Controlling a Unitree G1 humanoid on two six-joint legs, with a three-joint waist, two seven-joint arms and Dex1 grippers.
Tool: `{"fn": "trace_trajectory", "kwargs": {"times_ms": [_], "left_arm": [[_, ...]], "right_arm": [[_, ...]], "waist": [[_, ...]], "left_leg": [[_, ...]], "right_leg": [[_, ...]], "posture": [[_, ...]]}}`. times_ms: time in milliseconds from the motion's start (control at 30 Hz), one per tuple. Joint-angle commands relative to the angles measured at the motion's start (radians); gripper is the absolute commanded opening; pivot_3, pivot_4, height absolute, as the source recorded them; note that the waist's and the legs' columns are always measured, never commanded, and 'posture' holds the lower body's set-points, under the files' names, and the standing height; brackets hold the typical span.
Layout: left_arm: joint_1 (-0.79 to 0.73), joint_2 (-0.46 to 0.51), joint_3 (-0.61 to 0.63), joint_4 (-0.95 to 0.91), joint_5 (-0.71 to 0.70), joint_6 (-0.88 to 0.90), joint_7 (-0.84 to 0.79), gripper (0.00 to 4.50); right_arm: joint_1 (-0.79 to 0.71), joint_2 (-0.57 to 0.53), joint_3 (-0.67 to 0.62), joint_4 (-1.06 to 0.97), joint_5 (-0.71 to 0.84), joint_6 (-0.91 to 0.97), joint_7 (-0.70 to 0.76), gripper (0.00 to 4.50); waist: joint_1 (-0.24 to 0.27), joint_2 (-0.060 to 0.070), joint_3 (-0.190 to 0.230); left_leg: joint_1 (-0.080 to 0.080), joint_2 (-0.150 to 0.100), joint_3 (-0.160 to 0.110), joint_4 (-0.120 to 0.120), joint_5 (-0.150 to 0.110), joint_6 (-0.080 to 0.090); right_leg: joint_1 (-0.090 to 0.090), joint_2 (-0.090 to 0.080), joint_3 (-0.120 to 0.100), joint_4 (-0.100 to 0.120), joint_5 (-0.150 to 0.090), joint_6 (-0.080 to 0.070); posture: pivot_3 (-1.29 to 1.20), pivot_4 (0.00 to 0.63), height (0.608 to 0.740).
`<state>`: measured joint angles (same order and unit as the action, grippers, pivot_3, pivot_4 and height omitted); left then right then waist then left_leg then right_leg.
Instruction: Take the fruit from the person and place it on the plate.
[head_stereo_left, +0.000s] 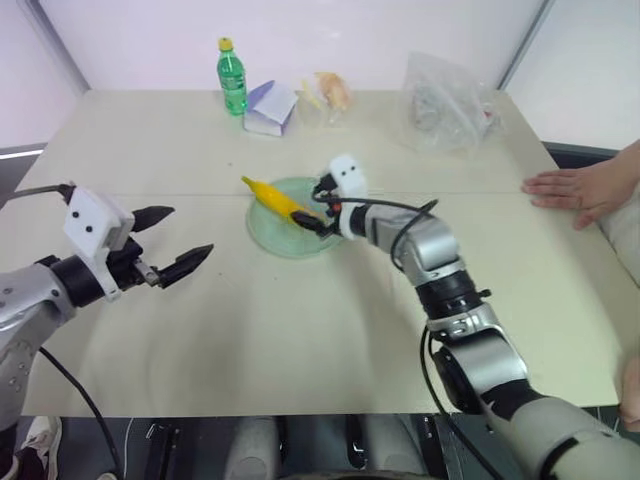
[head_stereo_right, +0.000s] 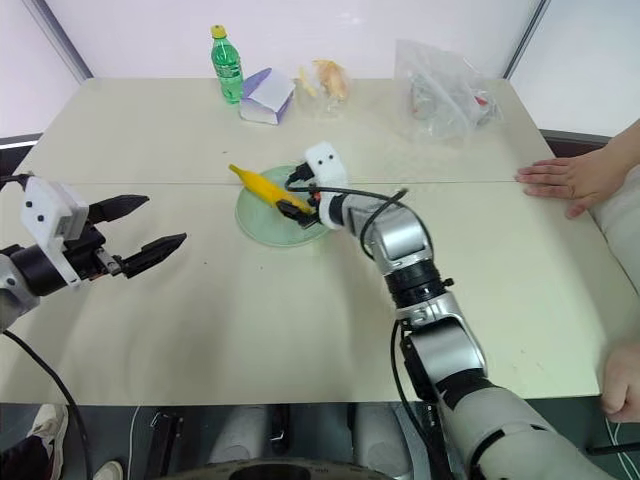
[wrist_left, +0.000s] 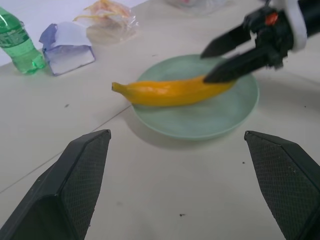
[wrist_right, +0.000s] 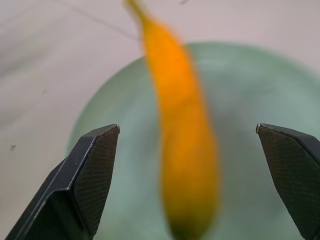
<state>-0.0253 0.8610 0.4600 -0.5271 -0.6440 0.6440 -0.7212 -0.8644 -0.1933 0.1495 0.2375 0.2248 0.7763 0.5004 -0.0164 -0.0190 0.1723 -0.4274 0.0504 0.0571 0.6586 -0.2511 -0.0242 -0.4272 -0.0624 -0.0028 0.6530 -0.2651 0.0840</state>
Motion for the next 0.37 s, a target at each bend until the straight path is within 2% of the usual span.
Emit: {"fn": "trace_trajectory", "kwargs": {"times_ms": [33,200,367], "left_arm": [[-0.034,0.019,0.026,-0.009,-0.022,-0.001,-0.006,4.50],[-0.034,0.028,0.038,-0.001,-0.025,-0.002,-0.023,4.50],[-0.040,0.043,0.040,0.015,-0.034,-0.003,-0.046,4.50]], "right_arm": [[-0.022,-0.137,-0.069,-0.184,0.060,0.012,0.118,4.46],[0.027,-0.323,-0.110,-0.301,0.083,0.006,0.224,4.46],[0.165,-0.546,-0.166,-0.430,0.137,-0.038,0.414,4.46]], "waist": [[0.004,0.000,0.000],[-0.001,0.000,0.000],[0.002,0.000,0.000]], "left_leg": [[0.000,0.000,0.000,0.000,0.000,0.000],[0.001,0.000,0.000,-0.002,0.000,0.000],[0.001,0.000,0.000,-0.004,0.000,0.000]], "right_leg": [[0.000,0.000,0.000,0.000,0.000,0.000],[0.000,0.000,0.000,-0.002,0.000,0.000],[0.000,0.001,0.000,-0.003,0.000,0.000]], "posture": [[0.00,0.150,0.731],[0.00,0.150,0.731],[0.00,0.150,0.731]]}}
